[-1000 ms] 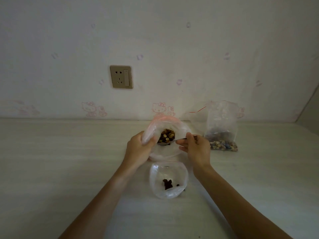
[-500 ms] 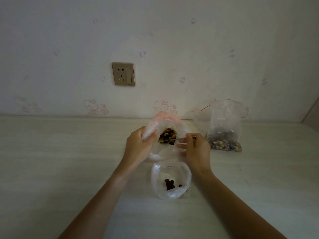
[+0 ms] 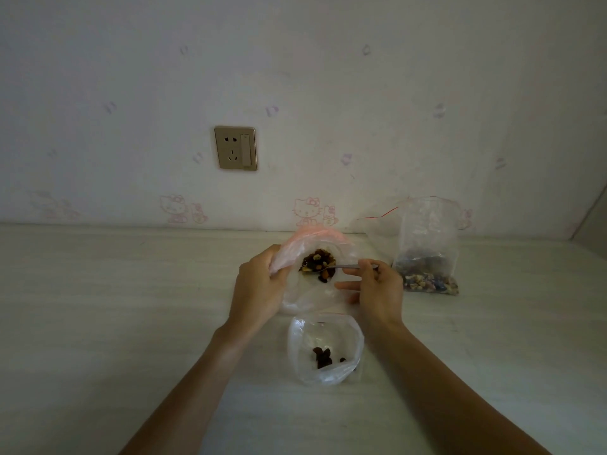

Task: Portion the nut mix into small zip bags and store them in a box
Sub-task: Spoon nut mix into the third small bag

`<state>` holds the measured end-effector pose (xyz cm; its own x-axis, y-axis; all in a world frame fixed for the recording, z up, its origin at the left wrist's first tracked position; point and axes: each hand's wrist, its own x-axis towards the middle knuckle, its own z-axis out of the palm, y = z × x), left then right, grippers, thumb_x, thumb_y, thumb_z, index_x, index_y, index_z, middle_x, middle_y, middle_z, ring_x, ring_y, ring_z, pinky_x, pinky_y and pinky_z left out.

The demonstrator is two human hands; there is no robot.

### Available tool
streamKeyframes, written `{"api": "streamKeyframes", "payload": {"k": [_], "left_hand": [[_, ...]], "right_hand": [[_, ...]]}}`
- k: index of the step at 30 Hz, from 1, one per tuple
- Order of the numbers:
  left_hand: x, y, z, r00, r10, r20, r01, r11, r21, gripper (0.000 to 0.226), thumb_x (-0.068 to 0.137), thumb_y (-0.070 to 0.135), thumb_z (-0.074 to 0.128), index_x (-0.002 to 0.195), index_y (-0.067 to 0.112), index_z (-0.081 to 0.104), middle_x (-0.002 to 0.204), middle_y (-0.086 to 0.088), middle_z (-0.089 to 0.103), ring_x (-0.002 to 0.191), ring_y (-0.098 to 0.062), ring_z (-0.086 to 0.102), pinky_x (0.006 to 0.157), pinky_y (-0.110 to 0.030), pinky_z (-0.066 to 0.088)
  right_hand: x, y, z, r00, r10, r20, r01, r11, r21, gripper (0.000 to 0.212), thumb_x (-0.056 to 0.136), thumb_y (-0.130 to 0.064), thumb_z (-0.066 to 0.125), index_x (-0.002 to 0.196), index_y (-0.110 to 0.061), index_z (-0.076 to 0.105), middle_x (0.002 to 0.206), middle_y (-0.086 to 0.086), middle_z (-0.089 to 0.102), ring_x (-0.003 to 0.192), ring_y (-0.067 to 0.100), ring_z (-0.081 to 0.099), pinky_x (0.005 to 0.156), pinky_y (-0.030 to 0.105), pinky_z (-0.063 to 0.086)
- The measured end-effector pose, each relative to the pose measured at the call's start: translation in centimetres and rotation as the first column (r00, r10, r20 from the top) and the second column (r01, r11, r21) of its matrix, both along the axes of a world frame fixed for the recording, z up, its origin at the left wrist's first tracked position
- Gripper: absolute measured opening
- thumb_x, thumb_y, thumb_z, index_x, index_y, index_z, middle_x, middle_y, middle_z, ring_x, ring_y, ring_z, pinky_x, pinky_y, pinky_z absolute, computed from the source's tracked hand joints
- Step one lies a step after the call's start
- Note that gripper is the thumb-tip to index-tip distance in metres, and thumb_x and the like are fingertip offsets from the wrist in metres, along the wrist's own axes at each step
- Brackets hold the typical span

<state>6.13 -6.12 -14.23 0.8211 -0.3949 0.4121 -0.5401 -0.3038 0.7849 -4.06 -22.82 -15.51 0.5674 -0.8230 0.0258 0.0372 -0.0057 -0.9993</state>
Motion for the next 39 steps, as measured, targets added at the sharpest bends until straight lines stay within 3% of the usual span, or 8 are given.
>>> {"api": "streamKeyframes", "payload": {"k": [8, 14, 20, 23, 27, 31, 35, 39], "left_hand": [[-0.1, 0.6, 0.4, 0.999, 0.04, 0.002, -0.04, 0.999, 0.001, 0.025, 0.1, 0.027, 0.066, 0.125, 0.028, 0.067, 0.096, 0.018, 0.071, 0.087, -0.002, 0.069, 0.066, -0.015, 0.045], [-0.7, 2.6, 1.0, 0.992, 0.099, -0.08, -0.095, 0.994, 0.049, 0.085, 0.078, 0.054, 0.084, 0.147, 0.024, 0.046, 0.134, 0.014, 0.05, 0.116, -0.006, 0.054, 0.085, -0.018, 0.043], [-4.7, 5.3, 1.2, 0.955, 0.239, 0.175, -0.229, 0.971, -0.074, 0.033, 0.086, 0.036, 0.081, 0.109, 0.027, 0.059, 0.109, 0.01, 0.053, 0.091, -0.001, 0.056, 0.076, -0.01, 0.039], [-6.2, 5.8, 1.0, 0.982, 0.168, 0.084, -0.172, 0.984, 0.038, 0.017, 0.091, 0.045, 0.072, 0.089, 0.031, 0.063, 0.088, 0.013, 0.064, 0.077, -0.002, 0.061, 0.065, -0.016, 0.042], [-8.4, 5.6, 0.0, 0.995, 0.025, -0.094, 0.006, 0.95, 0.311, 0.043, 0.095, 0.067, 0.054, 0.083, 0.029, 0.072, 0.081, 0.013, 0.071, 0.077, -0.001, 0.065, 0.065, -0.022, 0.045], [-9.3, 5.0, 0.0, 0.988, -0.013, -0.153, 0.056, 0.958, 0.281, 0.027, 0.095, 0.047, 0.069, 0.082, 0.024, 0.077, 0.078, 0.01, 0.074, 0.073, -0.001, 0.068, 0.069, -0.025, 0.053], [-9.5, 5.0, 0.7, 0.977, -0.047, -0.208, 0.089, 0.976, 0.199, 0.018, 0.096, 0.037, 0.071, 0.082, 0.027, 0.076, 0.071, 0.01, 0.074, 0.063, -0.001, 0.068, 0.06, -0.013, 0.046], [-9.5, 5.1, 0.9, 0.977, -0.035, -0.21, 0.077, 0.978, 0.196, 0.022, 0.097, 0.033, 0.069, 0.078, 0.023, 0.075, 0.065, 0.006, 0.073, 0.056, -0.003, 0.066, 0.059, -0.017, 0.045]], "right_hand": [[-1.8, -0.4, 0.9, 0.997, 0.066, 0.032, -0.067, 0.998, 0.02, 0.021, 0.109, -0.023, 0.049, 0.109, -0.011, 0.066, 0.091, 0.001, 0.08, 0.075, 0.024, 0.078, 0.066, 0.044, 0.062], [-4.0, -0.3, 3.3, 0.987, 0.147, 0.064, -0.145, 0.989, -0.036, 0.023, 0.109, -0.02, 0.048, 0.107, -0.009, 0.067, 0.09, 0.001, 0.08, 0.078, 0.023, 0.078, 0.056, 0.03, 0.06], [-8.7, 0.3, 5.6, 0.969, 0.211, 0.13, -0.21, 0.978, -0.021, 0.023, 0.109, -0.021, 0.048, 0.107, -0.008, 0.067, 0.09, 0.007, 0.08, 0.08, 0.026, 0.079, 0.058, 0.031, 0.062], [-10.9, 0.5, 5.9, 0.968, 0.226, 0.11, -0.228, 0.974, -0.001, 0.024, 0.109, -0.019, 0.048, 0.109, -0.004, 0.067, 0.091, 0.01, 0.08, 0.081, 0.03, 0.078, 0.06, 0.034, 0.061], [-13.5, 1.3, 5.4, 0.961, 0.267, 0.072, -0.267, 0.964, -0.009, 0.025, 0.109, -0.019, 0.047, 0.109, -0.003, 0.066, 0.09, 0.011, 0.079, 0.08, 0.03, 0.078, 0.059, 0.033, 0.062], [-14.9, 2.2, 5.0, 0.952, 0.306, -0.014, -0.3, 0.921, -0.248, 0.021, 0.106, -0.02, 0.049, 0.105, -0.01, 0.067, 0.091, 0.006, 0.079, 0.079, 0.021, 0.078, 0.061, 0.033, 0.062], [-17.1, 2.2, 5.2, 0.941, 0.254, -0.223, -0.317, 0.432, -0.845, 0.035, 0.106, -0.039, 0.042, 0.113, -0.018, 0.068, 0.091, -0.01, 0.075, 0.075, 0.003, 0.07, 0.064, 0.027, 0.059], [-18.0, 1.8, 5.9, 0.94, 0.241, -0.24, -0.248, 0.002, -0.969, 0.032, 0.106, -0.031, 0.047, 0.114, -0.014, 0.072, 0.087, -0.006, 0.072, 0.063, 0.002, 0.056, 0.059, 0.016, 0.045]]}}
